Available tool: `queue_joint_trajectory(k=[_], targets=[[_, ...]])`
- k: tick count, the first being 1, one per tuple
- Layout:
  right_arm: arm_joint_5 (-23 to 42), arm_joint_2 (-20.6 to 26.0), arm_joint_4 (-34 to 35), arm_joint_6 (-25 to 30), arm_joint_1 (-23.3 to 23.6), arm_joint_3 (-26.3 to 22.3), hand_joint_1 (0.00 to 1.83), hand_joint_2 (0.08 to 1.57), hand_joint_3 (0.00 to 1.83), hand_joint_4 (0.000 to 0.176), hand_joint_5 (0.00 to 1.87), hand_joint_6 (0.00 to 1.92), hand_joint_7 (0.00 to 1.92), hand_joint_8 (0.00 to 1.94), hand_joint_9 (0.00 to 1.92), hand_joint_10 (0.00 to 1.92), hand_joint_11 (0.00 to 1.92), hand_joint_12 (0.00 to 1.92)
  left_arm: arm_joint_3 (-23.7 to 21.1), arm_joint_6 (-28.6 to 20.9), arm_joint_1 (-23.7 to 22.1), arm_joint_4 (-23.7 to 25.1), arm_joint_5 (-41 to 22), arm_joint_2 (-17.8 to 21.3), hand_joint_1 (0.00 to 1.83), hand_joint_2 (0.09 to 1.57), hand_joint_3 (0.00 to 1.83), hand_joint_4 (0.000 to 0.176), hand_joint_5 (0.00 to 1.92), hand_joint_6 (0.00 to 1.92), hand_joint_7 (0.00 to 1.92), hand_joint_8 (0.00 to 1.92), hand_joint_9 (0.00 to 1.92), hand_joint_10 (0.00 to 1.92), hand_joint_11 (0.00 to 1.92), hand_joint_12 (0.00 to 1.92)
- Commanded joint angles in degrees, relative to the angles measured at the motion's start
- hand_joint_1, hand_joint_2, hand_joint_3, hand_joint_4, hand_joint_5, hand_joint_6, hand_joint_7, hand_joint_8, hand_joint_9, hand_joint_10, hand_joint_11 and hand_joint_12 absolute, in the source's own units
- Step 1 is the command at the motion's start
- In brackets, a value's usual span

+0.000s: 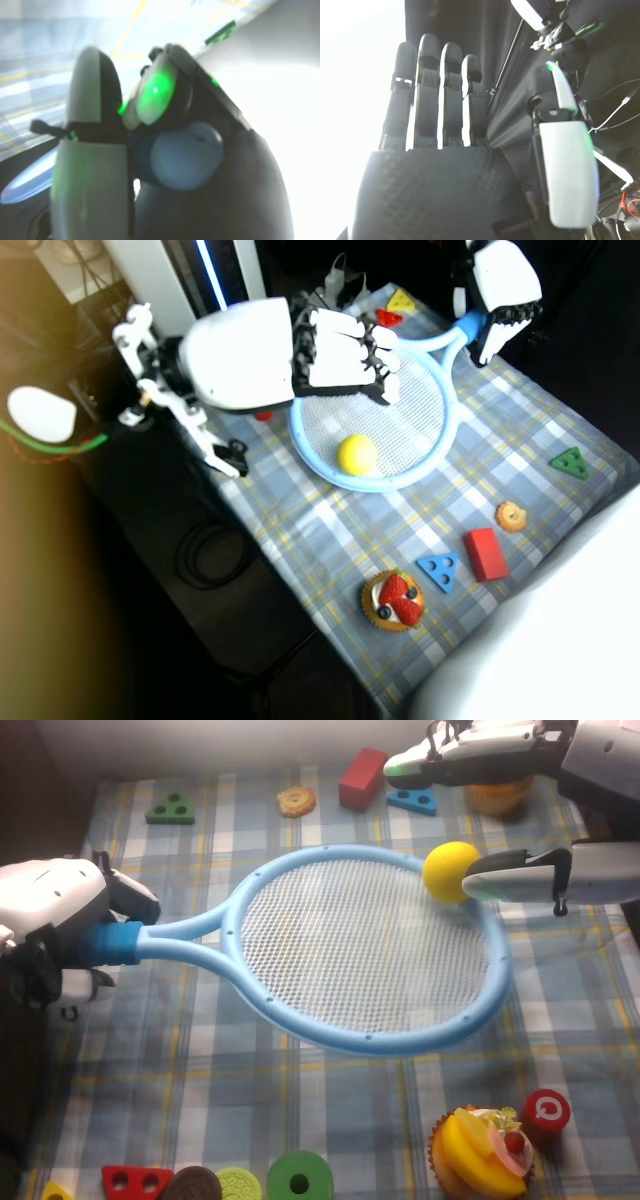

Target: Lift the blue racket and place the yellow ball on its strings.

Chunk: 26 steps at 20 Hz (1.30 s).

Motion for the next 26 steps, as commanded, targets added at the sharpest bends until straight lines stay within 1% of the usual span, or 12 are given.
queue_joint_trajectory(k=[1, 6, 12, 13, 14, 18, 19, 20, 21, 23, 24, 26], targets=[[6.3, 0.0, 2.8, 0.1, 0.4, -0.2, 0.59, 1.19, 0.0, 0.0, 0.5, 0.0, 0.61, 0.0, 0.6, 0.0, 0.25, 0.73, 0.3, 0.3, -0.7, 1.0, -5.3, -0.5, 1.64, 1.18, 0.0, 0.132, 0.83, 1.92, 1.22, 1.92, 1.44, 1.92, 1.48, 1.92], [6.3, 0.1, 2.9, 0.1, 0.3, -0.2, 0.6, 1.19, 0.0, 0.0, 0.5, 0.0, 0.61, 0.0, 0.6, 0.0, 0.26, 0.72, 1.1, 0.4, -0.7, 0.0, -4.8, -1.0, 1.65, 1.18, 0.0, 0.099, 0.79, 1.92, 1.17, 1.92, 1.4, 1.92, 1.45, 1.92], [6.3, 0.2, 3.3, 0.1, -0.2, -0.2, 0.57, 1.19, 0.0, 0.0, 0.5, 0.0, 0.59, 0.0, 0.58, 0.0, 0.25, 0.71, 1.3, 4.0, -0.7, -2.2, -5.1, -1.9, 1.52, 1.19, 0.01, 0.096, 0.76, 1.92, 1.04, 1.92, 1.29, 1.92, 1.25, 1.92], [6.3, 0.2, 3.5, 0.0, -0.3, -0.1, 0.59, 1.2, 0.0, 0.0, 0.5, 0.0, 0.59, 0.0, 0.58, 0.0, 0.23, 0.74, 1.2, 4.0, -0.7, -2.2, -5.1, -2.0, 1.34, 1.18, 0.0, 0.079, 0.78, 1.92, 0.98, 1.92, 1.22, 1.92, 1.23, 1.92], [6.3, 0.2, 3.8, 0.0, -0.6, -0.2, 0.61, 1.2, 0.0, 0.0, 0.5, 0.0, 0.6, 0.0, 0.58, 0.0, 0.22, 0.75, 1.2, 4.0, -0.7, -2.2, -5.4, -2.1, 1.24, 1.16, 0.0, 0.0, 0.64, 1.92, 0.8, 1.92, 1.08, 1.92, 1.11, 1.92], [7.1, 0.5, 4.8, 0.0, -1.5, -0.2, 0.63, 1.19, 0.0, 0.0, 0.49, 0.0, 0.59, 0.0, 0.57, 0.0, 0.17, 0.83, 1.0, 4.0, -0.6, -2.8, -6.3, -2.2, 1.2, 1.12, 0.0, 0.0, 0.47, 1.92, 0.65, 1.92, 0.76, 1.92, 0.78, 1.92], [7.1, 0.6, 4.9, 0.0, -1.5, -0.2, 0.63, 1.19, 0.0, 0.0, 0.49, 0.0, 0.59, 0.0, 0.57, 0.0, 0.16, 0.84, 0.9, 4.0, -0.4, -3.0, -6.6, -2.2, 1.09, 1.23, 0.01, 0.0, 0.65, 1.51, 0.52, 1.64, 0.64, 1.75, 0.63, 1.79], [7.2, 0.7, 5.1, 0.0, -1.6, -0.3, 0.65, 1.19, 0.0, 0.0, 0.49, 0.0, 0.59, 0.0, 0.56, 0.0, 0.15, 0.84, 0.6, 4.0, -0.2, -3.1, -7.2, -2.1, 1.12, 1.09, 0.0, 0.0, 0.44, 1.03, 0.43, 1.33, 0.57, 1.51, 0.56, 1.57], [7.4, 0.7, 5.3, 0.0, -1.8, -0.3, 0.62, 1.19, 0.0, 0.0, 0.49, 0.0, 0.59, 0.0, 0.56, 0.0, 0.14, 0.84, 0.3, 4.0, 0.1, -3.2, -7.8, -2.0, 1.04, 1.02, 0.0, 0.005, 0.32, 0.57, 0.39, 0.86, 0.52, 1.1, 0.46, 1.26], [8.2, 1.2, 6.8, -0.6, -2.7, -0.4, 0.6, 1.19, 0.0, 0.0, 0.49, 0.0, 0.6, 0.0, 0.57, 0.0, 0.12, 0.84, -1.8, 3.2, 1.0, -2.4, -11.0, -1.4, 0.92, 0.92, 0.0, 0.115, 0.21, 0.04, 0.43, 0.1, 0.51, 0.41, 0.36, 0.95], [8.7, 1.4, 7.6, -1.0, -3.2, -0.6, 0.61, 1.19, 0.0, 0.0, 0.49, 0.0, 0.59, 0.0, 0.56, 0.0, 0.13, 0.79, -2.8, 0.6, 1.4, -1.0, -12.3, -0.7, 0.86, 0.89, 0.0, 0.155, 0.14, 0.01, 0.41, 0.02, 0.5, 0.19, 0.28, 0.89], [9.2, 1.9, 8.6, -1.4, -3.9, -0.9, 0.66, 1.16, 0.0, 0.0, 0.5, 0.0, 0.6, 0.0, 0.58, 0.0, 0.27, 0.56, -4.4, -7.2, 2.4, 2.2, -14.8, 0.7, 0.74, 0.86, 0.0, 0.175, 0.01, 0.0, 0.23, 0.0, 0.31, 0.01, 0.1, 0.62]])
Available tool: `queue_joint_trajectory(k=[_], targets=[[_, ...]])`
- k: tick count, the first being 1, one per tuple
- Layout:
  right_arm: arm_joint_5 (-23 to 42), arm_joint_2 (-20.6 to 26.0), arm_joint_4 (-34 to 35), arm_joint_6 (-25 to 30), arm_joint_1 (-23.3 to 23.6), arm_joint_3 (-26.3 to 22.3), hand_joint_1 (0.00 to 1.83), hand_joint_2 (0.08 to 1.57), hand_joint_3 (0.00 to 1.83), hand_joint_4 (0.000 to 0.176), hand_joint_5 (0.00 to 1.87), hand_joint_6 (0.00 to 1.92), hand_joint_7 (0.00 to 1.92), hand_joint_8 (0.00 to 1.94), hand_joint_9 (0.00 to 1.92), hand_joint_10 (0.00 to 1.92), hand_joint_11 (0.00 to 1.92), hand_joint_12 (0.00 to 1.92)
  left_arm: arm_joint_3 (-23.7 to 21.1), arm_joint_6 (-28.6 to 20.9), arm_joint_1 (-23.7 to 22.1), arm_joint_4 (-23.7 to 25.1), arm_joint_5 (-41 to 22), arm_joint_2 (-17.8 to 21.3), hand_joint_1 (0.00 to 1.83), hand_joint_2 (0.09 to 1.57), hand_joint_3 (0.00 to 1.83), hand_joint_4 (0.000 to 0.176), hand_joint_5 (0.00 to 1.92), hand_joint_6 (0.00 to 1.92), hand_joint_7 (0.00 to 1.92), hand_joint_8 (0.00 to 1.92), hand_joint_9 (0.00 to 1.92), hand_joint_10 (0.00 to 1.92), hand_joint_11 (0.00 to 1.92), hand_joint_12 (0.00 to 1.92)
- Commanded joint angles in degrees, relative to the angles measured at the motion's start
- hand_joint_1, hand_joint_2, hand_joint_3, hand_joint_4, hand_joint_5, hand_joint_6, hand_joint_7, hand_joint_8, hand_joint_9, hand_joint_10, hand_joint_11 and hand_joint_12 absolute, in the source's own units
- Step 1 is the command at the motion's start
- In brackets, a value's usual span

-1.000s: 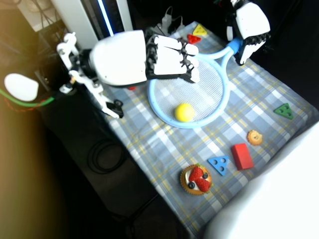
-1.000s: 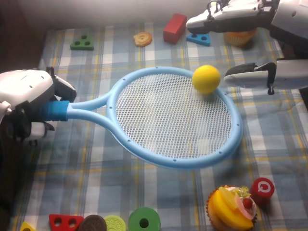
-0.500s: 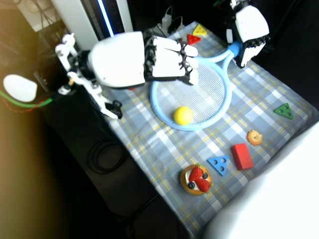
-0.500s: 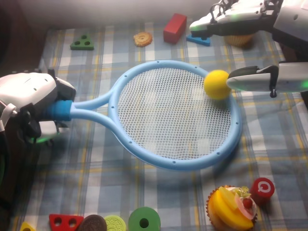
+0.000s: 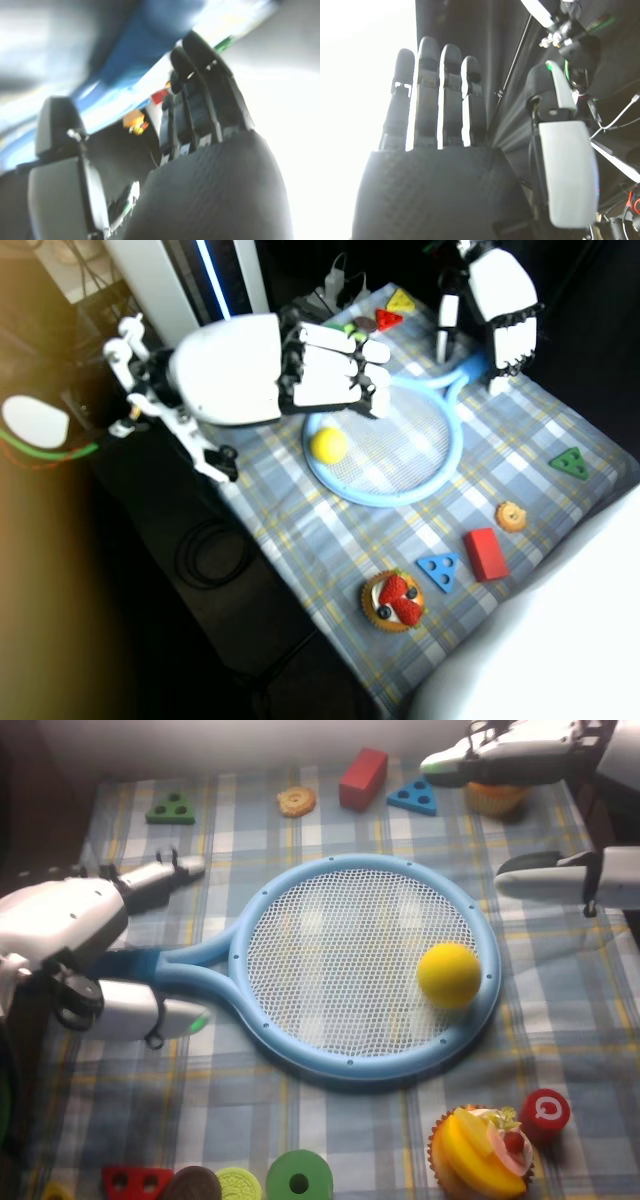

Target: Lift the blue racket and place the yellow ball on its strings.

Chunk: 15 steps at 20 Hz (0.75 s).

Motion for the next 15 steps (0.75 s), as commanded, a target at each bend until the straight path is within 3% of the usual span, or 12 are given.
queue_joint_trajectory(k=[1, 4, 5, 6, 7, 8, 9, 10, 12, 13, 15], targets=[[7.3, 0.1, 2.8, -0.2, 0.2, -0.3, 0.66, 1.15, 0.0, 0.0, 0.5, 0.0, 0.6, 0.0, 0.6, 0.01, 0.3, 0.55, -0.2, -2.8, 0.0, 2.6, -8.8, 1.2, 0.72, 0.86, 0.0, 0.176, 0.0, 0.0, 0.17, 0.0, 0.23, 0.0, 0.08, 0.52], [10.8, 1.3, 6.3, -2.6, -2.0, -1.6, 0.65, 1.14, 0.0, 0.005, 0.49, 0.0, 0.56, 0.0, 0.54, 0.0, 0.25, 0.45, -4.1, -12.4, 1.5, 9.6, -16.1, 5.3, 0.63, 0.8, 0.0, 0.176, 0.0, 0.0, 0.1, 0.0, 0.17, 0.0, 0.0, 0.6], [12.2, 1.7, 7.6, -3.3, -2.9, -2.0, 0.67, 1.14, 0.0, 0.0, 0.48, 0.0, 0.52, 0.0, 0.51, 0.0, 0.25, 0.45, -5.0, -14.6, 1.8, 11.2, -18.3, 6.6, 0.59, 0.8, 0.0, 0.176, 0.0, 0.0, 0.09, 0.0, 0.13, 0.01, 0.0, 0.46], [15.1, 2.4, 10.4, -4.8, -5.0, -2.8, 0.71, 1.13, 0.0, 0.0, 0.45, 0.0, 0.48, 0.0, 0.47, 0.0, 0.25, 0.46, -5.9, -19.0, 2.4, 13.4, -22.2, 8.3, 0.67, 0.8, 0.0, 0.176, 0.0, 0.0, 0.06, 0.0, 0.07, 0.0, 0.0, 0.3], [17.1, 2.5, 12.2, -5.4, -6.4, -3.2, 0.71, 1.13, 0.0, 0.0, 0.37, 0.0, 0.41, 0.0, 0.42, 0.0, 0.22, 0.44, -5.9, -22.9, 2.9, 14.4, -24.0, 8.8, 0.76, 0.8, 0.0, 0.176, 0.0, 0.0, 0.02, 0.0, 0.03, 0.0, 0.01, 0.27], [18.9, 2.5, 13.9, -5.6, -8.1, -3.4, 0.71, 1.1, 0.0, 0.015, 0.3, 0.0, 0.35, 0.0, 0.38, 0.0, 0.22, 0.44, -5.5, -28.1, 3.7, 15.4, -25.6, 9.1, 0.76, 0.81, 0.0, 0.176, 0.0, 0.0, 0.0, 0.0, 0.0, 0.0, 0.0, 0.37], [20.8, 2.4, 15.8, -5.6, -10.2, -3.7, 0.7, 1.07, 0.0, 0.017, 0.25, 0.0, 0.32, 0.0, 0.36, 0.0, 0.23, 0.41, -4.6, -36.2, 4.9, 17.2, -27.8, 9.5, 0.76, 0.81, 0.0, 0.176, 0.0, 0.0, 0.0, 0.0, 0.0, 0.0, 0.0, 0.45], [22.1, 2.3, 17.0, -5.6, -11.2, -3.9, 0.71, 1.06, 0.0, 0.002, 0.23, 0.0, 0.31, 0.0, 0.36, 0.0, 0.26, 0.4, -3.9, -41.9, 5.6, 18.3, -29.3, 9.7, 0.72, 0.8, 0.0, 0.176, 0.0, 0.0, 0.0, 0.0, 0.0, 0.0, 0.0, 0.5], [27.5, 3.0, 20.2, -5.9, -13.8, -4.9, 0.7, 1.06, 0.0, 0.011, 0.22, 0.0, 0.32, 0.0, 0.38, 0.0, 0.27, 0.5, 0.1, -61.3, 7.4, 20.5, -34.9, 9.7, 0.76, 0.75, 0.0, 0.17, 0.0, 0.0, 0.0, 0.0, 0.0, 0.0, 0.0, 0.29], [28.7, 3.3, 20.7, -6.4, -14.1, -5.3, 0.7, 1.07, 0.0, 0.0, 0.24, 0.0, 0.36, 0.0, 0.43, 0.0, 0.24, 0.7, 1.1, -65.0, 7.8, 20.5, -36.1, 9.3, 0.77, 0.75, 0.0, 0.168, 0.0, 0.0, 0.01, 0.0, 0.0, 0.0, 0.0, 0.28], [32.9, 4.1, 22.0, -8.7, -14.7, -6.6, 0.66, 1.13, 0.0, 0.0, 0.24, 0.0, 0.42, 0.0, 0.5, 0.0, 0.21, 0.75, 3.7, -73.0, 9.4, 19.0, -39.9, 7.3, 0.8, 0.79, 0.01, 0.175, 0.0, 0.0, 0.01, 0.0, 0.0, 0.0, 0.0, 0.21]])
